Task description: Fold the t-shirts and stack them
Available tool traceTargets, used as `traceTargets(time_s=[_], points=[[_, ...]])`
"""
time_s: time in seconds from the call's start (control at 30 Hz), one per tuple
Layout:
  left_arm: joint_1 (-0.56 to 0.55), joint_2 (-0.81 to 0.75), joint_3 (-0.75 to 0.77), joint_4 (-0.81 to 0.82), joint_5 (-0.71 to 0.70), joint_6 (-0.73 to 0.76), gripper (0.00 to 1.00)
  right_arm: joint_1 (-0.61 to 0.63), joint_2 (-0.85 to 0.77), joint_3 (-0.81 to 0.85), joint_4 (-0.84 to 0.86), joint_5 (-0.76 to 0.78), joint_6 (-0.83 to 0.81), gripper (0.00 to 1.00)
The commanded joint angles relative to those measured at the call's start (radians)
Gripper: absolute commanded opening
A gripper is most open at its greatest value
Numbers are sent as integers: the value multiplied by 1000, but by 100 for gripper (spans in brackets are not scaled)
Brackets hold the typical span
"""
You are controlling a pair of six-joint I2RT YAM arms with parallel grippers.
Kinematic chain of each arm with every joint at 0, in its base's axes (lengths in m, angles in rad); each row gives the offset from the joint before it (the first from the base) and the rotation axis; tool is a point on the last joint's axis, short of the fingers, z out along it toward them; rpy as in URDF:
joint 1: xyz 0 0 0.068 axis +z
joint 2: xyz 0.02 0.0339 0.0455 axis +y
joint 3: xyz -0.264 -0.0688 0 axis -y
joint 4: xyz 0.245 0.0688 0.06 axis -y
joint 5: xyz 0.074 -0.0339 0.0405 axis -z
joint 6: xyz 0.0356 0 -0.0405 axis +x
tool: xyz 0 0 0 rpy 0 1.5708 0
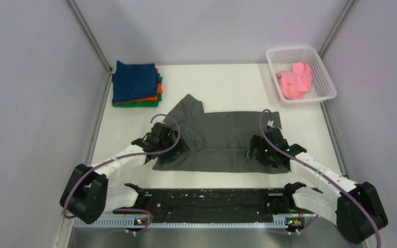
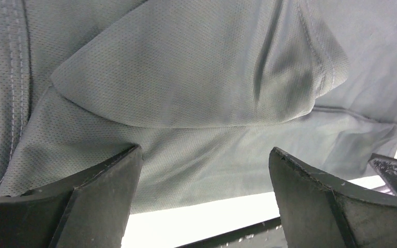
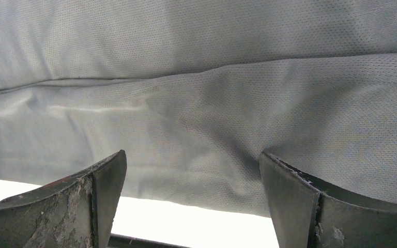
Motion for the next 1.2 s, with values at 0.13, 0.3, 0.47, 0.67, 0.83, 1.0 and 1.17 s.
traceTargets(time_s=[0.13, 0.3, 0.47, 0.67, 0.83, 1.0, 1.17], points=[[-178, -63, -68, -432, -103, -203, 98, 45, -56, -28, -196, -17, 112, 99], [-185, -117, -69, -497, -137, -197, 98, 51, -90, -12, -243, 15, 121, 98], [-185, -68, 35, -576, -269, -174, 99, 52, -137, 13, -294, 77, 143, 99], [-185, 35, 156, -558, -315, -123, 99, 51, -181, 25, -295, 79, 168, 99], [-184, 32, 259, -553, -305, -69, 99, 52, -248, 107, -295, 148, 116, 99], [-173, 9, 382, -571, -421, -4, 99, 51, -248, 195, -247, 249, 39, 99], [-27, 124, 505, -535, -351, 102, 99, 52, -216, 249, -219, 377, 16, 99]])
